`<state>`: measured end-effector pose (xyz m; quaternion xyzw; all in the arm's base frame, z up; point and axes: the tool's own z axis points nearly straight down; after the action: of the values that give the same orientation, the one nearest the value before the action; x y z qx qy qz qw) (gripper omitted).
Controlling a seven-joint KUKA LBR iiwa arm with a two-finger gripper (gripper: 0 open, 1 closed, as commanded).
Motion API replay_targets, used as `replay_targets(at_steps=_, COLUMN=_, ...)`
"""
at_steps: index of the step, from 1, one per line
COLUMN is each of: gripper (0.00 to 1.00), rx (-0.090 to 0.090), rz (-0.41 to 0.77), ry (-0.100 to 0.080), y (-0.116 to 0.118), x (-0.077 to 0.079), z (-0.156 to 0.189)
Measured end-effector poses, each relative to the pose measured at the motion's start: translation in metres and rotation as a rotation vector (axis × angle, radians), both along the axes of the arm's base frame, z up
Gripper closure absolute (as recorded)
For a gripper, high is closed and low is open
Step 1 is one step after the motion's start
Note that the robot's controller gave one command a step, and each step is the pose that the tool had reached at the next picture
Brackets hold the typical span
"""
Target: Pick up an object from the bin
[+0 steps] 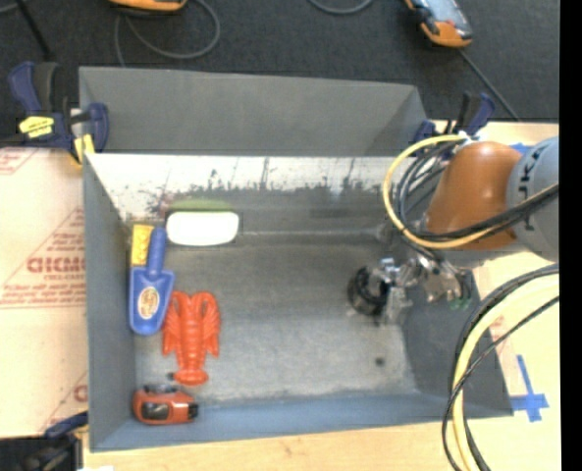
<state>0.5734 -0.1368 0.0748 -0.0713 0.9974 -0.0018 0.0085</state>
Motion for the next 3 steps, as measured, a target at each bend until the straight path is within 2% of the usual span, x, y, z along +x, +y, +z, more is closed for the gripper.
replay_targets(at_steps=1, gripper=1.00, rx=0.002, rz=0.011, ry=0.001, y=-0.009, x=-0.001, z=0.000)
replay_targets(at_steps=2, gripper=1.00, rx=0.002, rz=0.026, ry=0.011, y=-0.011, x=-0.022, z=0.003)
replay_targets(at_steps=3, gripper=1.00, rx=0.001, rz=0.030, ry=0.015, y=-0.023, x=-0.014, z=0.032)
